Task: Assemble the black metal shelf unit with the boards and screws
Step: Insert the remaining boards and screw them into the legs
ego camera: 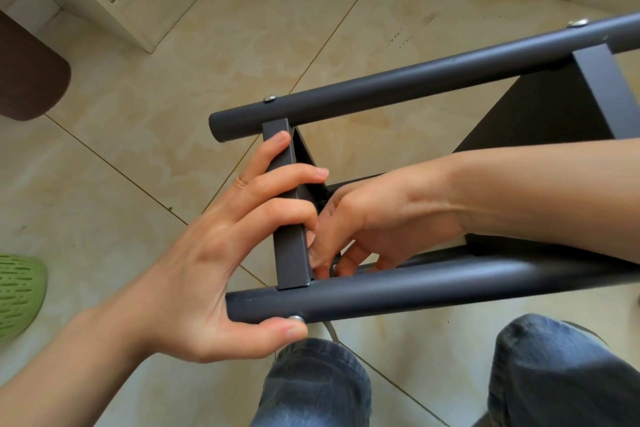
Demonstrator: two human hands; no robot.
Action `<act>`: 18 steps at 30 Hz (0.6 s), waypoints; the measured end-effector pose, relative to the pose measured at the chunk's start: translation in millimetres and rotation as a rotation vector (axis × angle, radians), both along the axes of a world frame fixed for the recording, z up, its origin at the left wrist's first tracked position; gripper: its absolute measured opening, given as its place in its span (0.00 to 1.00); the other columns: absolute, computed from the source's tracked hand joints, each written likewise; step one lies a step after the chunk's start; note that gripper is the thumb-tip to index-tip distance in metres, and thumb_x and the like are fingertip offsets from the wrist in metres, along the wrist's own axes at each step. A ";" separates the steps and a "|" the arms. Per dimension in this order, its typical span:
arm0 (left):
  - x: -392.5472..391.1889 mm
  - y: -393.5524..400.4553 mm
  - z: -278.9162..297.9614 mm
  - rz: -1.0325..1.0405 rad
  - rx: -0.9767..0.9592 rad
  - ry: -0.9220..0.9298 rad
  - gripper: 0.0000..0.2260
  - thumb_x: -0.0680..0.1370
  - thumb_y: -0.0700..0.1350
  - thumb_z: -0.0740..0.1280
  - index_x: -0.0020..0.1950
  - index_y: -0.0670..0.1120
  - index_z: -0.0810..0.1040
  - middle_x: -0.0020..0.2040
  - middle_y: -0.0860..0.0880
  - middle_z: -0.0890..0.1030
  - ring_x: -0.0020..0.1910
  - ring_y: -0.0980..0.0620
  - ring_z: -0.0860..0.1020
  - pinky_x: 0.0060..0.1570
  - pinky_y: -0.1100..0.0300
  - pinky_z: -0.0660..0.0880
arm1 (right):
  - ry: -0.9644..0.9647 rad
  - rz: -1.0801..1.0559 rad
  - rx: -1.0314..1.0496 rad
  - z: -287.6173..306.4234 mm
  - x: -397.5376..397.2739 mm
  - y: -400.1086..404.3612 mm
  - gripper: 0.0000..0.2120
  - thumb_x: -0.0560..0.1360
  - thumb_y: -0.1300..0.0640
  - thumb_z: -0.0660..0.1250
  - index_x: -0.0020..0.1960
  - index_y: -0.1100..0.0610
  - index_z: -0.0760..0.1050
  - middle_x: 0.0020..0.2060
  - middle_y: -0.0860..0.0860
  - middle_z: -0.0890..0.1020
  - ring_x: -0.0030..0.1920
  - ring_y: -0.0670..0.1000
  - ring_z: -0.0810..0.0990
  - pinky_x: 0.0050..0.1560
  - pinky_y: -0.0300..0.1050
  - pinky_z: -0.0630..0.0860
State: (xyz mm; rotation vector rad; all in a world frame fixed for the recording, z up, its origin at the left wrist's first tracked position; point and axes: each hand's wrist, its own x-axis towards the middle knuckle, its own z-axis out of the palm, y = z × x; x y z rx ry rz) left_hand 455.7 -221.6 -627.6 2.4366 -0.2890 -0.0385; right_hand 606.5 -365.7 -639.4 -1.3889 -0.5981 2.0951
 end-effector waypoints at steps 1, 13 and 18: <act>-0.2 -0.4 0.5 -0.007 -0.008 0.009 0.24 0.69 0.57 0.69 0.62 0.49 0.72 0.76 0.52 0.66 0.82 0.43 0.50 0.76 0.59 0.55 | -0.008 0.010 -0.004 0.3 0.5 0.1 0.09 0.77 0.58 0.66 0.39 0.55 0.79 0.36 0.50 0.80 0.37 0.48 0.76 0.41 0.42 0.73; 0.9 -0.8 3.9 -0.008 -0.007 0.010 0.25 0.68 0.57 0.70 0.62 0.47 0.72 0.75 0.52 0.67 0.82 0.43 0.50 0.76 0.58 0.55 | 0.023 -0.020 0.029 0.7 0.8 -0.8 0.08 0.78 0.59 0.66 0.41 0.57 0.79 0.39 0.53 0.80 0.36 0.48 0.76 0.44 0.44 0.73; 0.6 -0.8 3.1 -0.006 0.010 -0.005 0.25 0.68 0.57 0.70 0.62 0.48 0.72 0.74 0.54 0.67 0.81 0.42 0.51 0.76 0.58 0.56 | -0.005 -0.010 0.007 -2.5 -1.9 -0.5 0.10 0.79 0.58 0.65 0.40 0.58 0.79 0.33 0.51 0.78 0.33 0.47 0.75 0.38 0.39 0.74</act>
